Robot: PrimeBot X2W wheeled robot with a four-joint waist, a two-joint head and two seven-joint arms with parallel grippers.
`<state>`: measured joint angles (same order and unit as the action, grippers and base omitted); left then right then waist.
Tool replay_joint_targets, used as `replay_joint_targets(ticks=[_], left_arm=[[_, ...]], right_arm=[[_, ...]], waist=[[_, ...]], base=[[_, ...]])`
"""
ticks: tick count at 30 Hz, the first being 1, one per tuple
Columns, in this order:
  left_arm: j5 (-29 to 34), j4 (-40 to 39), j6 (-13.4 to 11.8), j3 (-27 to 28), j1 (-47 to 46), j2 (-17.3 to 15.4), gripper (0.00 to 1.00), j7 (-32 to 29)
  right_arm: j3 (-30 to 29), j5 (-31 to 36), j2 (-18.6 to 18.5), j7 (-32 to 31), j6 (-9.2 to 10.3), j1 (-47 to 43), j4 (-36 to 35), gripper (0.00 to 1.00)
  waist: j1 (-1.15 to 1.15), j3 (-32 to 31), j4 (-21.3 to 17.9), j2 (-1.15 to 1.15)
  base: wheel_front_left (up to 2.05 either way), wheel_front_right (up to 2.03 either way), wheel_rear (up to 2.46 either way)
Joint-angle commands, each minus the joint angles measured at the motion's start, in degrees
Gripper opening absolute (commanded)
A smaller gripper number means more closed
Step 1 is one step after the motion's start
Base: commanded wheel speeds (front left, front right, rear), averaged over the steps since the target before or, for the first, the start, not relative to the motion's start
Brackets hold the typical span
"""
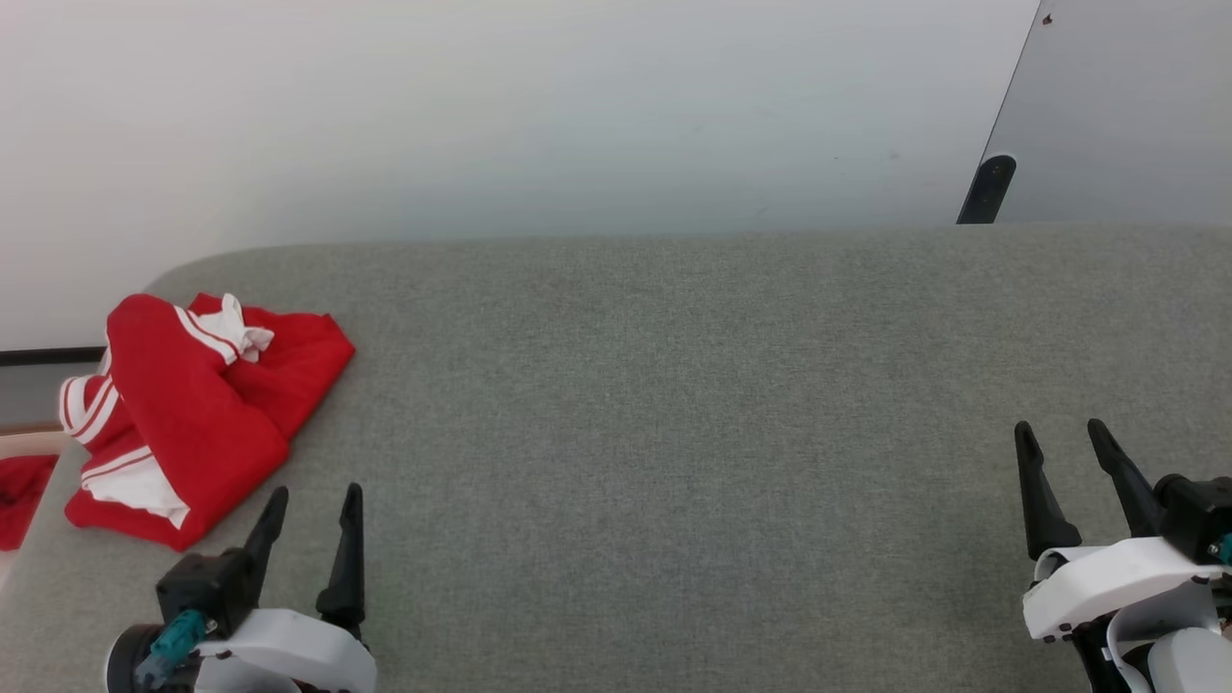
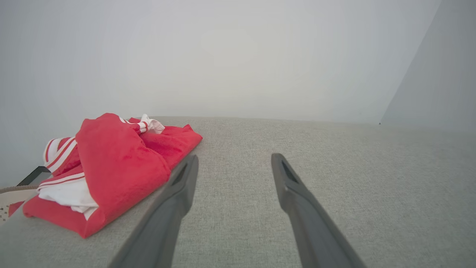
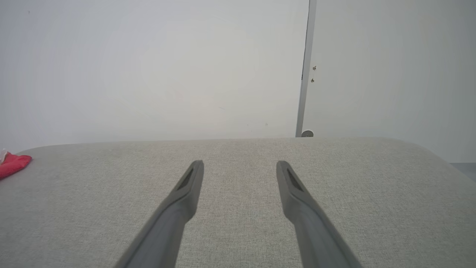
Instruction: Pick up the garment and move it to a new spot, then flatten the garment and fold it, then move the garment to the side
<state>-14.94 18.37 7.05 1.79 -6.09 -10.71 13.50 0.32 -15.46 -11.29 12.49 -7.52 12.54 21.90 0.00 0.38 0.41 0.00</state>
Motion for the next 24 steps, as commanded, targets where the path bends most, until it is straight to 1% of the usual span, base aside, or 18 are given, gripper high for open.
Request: replay_joint_targets(ticks=[1,7,14,20,24], left_arm=[[1.02,0.25,0.21,-0.02,-0.93,-0.32,1.00,0.44],[1.01,1.83,0.40,0.21,-1.25,-0.29,1.00,1.11],[2.56,2.75,0.43,-0.61,-1.60,-1.20,1.00,1.81],[1.22,3.10,0.48,-0.84,-1.87,-1.33,1.00,1.65],[0.59,3.64,0.46,-1.11,-1.94,-1.21,1.00,1.65]], right_arm=[[-0.08,0.91,0.04,0.55,0.05,0.53,0.17,1.00],[-0.48,1.84,0.06,1.34,0.05,0.63,0.59,1.00],[-0.75,3.53,0.39,2.25,0.06,0.27,0.90,1.00],[-0.99,2.68,0.54,2.36,0.06,0.21,1.00,1.00],[-1.25,1.86,0.66,2.49,0.06,0.15,1.10,1.00]], waist=[[0.00,0.06,0.01,0.00],[0.00,0.22,-0.06,0.00],[0.00,0.31,-0.17,0.00],[0.00,0.21,0.02,0.00],[0.00,-0.15,0.82,0.00]], base=[[0.00,0.00,0.00],[0.00,0.00,0.00],[0.00,0.00,0.00],[0.00,0.00,0.00],[0.00,0.00,0.00]])
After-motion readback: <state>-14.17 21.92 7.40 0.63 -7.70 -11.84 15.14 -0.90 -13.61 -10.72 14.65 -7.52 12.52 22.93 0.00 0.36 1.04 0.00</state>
